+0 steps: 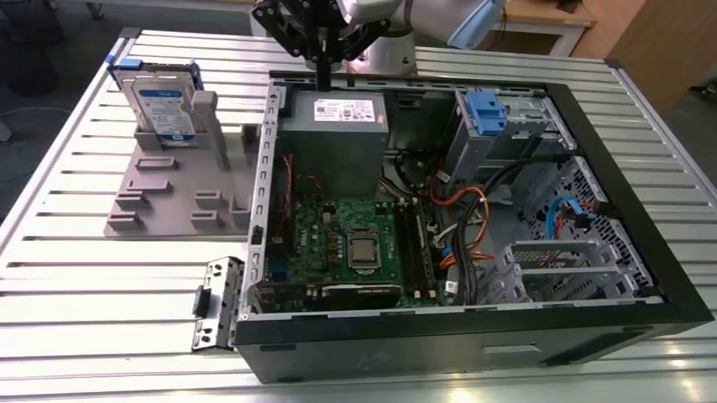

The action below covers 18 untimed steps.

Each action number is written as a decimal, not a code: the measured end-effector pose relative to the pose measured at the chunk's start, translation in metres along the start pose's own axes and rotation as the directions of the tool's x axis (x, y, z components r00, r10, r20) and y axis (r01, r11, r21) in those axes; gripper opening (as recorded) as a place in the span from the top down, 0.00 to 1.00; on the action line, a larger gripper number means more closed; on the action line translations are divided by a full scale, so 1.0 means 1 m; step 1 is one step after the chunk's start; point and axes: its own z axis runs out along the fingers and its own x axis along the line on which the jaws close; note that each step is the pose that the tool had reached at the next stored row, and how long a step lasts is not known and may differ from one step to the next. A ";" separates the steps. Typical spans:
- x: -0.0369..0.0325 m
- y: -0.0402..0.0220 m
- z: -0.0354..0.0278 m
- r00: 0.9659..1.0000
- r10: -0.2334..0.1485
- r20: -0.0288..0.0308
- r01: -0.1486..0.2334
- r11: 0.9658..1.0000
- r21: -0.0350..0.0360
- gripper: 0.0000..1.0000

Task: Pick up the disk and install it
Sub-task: 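Reach for the disk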

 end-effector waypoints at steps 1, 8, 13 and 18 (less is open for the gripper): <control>0.0007 0.0000 0.0000 1.000 0.000 0.000 0.000 1.000 0.000 0.90; 0.0058 -0.0004 -0.0001 1.000 0.000 0.000 0.000 1.000 0.000 0.90; 0.0089 -0.0007 -0.0002 1.000 0.000 0.000 0.000 1.000 0.000 0.90; 0.0123 -0.0009 -0.0003 1.000 0.000 0.000 0.000 1.000 0.000 0.90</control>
